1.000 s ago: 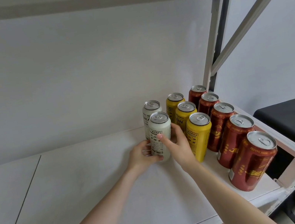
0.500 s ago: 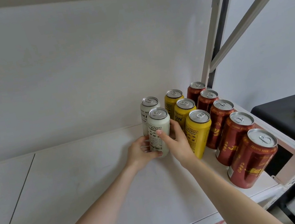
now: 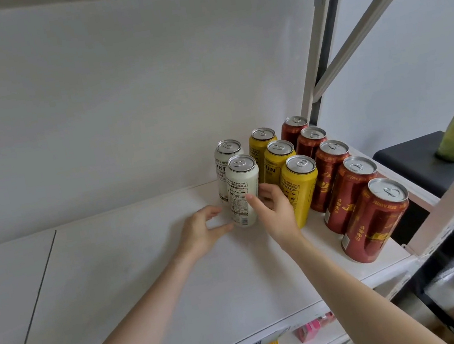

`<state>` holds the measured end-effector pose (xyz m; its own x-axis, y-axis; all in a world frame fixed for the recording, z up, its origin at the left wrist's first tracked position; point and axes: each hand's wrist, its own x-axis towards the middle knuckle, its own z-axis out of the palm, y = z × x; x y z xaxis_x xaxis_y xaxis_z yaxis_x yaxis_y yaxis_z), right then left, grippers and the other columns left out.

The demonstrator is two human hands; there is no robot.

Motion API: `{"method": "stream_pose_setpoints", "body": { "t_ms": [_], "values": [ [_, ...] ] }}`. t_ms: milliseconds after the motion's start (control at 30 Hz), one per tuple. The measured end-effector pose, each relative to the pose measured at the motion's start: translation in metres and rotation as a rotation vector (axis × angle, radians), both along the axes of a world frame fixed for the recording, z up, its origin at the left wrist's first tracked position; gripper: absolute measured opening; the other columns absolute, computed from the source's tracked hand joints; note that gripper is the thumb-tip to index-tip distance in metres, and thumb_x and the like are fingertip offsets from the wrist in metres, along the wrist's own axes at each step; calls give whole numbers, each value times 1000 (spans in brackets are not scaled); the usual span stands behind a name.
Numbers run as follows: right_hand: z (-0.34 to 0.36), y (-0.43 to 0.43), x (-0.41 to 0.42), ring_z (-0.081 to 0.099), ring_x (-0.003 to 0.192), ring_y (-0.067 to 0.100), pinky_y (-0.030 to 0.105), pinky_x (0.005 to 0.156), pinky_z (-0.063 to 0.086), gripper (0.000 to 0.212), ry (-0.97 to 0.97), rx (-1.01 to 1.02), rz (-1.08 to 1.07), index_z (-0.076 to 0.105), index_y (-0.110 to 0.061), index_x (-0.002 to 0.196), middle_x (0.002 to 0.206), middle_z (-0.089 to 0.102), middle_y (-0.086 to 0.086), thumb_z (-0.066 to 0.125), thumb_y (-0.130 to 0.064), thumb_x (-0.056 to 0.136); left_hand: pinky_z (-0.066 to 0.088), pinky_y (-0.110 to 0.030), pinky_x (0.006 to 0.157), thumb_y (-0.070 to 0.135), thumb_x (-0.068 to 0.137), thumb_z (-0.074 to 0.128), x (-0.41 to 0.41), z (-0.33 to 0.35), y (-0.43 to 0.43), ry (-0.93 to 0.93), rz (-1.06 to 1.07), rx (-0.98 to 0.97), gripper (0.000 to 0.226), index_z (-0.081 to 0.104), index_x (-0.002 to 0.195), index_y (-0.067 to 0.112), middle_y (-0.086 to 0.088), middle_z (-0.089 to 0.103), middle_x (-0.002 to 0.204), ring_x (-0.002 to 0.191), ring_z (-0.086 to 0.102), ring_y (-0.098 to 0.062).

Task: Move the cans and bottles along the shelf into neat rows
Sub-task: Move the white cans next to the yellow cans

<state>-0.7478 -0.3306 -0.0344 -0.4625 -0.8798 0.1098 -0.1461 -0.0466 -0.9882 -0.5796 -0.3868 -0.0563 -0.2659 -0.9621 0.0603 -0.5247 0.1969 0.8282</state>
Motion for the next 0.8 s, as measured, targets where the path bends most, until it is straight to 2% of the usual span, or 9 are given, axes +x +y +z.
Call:
{"method": "stream_pose_setpoints", "body": {
  "t_ms": [133,233,400,567,800],
  "values": [
    [-4,24,4,56,115,14,32,95,47,49,269,22,-48,53,-15,129,125,60,-1,69,-38,88,44,-34,97,30,85,73,31,2,20,-255,12,-193,47,61,126,12,-6,63,127,119,57,-24],
    [-7,46,8,51,120,19,38,97,45,53,514,44,-24,49,-16,134,130,57,2,64,-41,90,43,-37,98,32,89,67,50,1,38,-410,15,-292,46,58,129,12,-6,59,130,122,52,-27],
    [-7,78,19,41,130,28,44,99,40,61,898,179,3,39,-17,144,142,48,3,55,-46,92,33,-41,109,29,85,69,68,0,68,-570,-41,-468,47,60,126,7,-13,59,129,129,48,-33],
    [-8,102,25,38,133,27,43,100,37,66,1109,254,49,34,-17,147,150,40,3,52,-49,92,15,-47,118,39,90,59,75,1,93,-708,-71,-470,54,50,137,15,-8,46,146,143,31,-27],
    [-9,130,37,36,138,28,43,108,31,69,1252,297,55,29,-21,150,155,35,5,47,-53,92,11,-50,119,40,90,57,93,5,126,-785,-71,-532,56,48,139,16,-11,40,152,147,25,-27]
  ]
}}
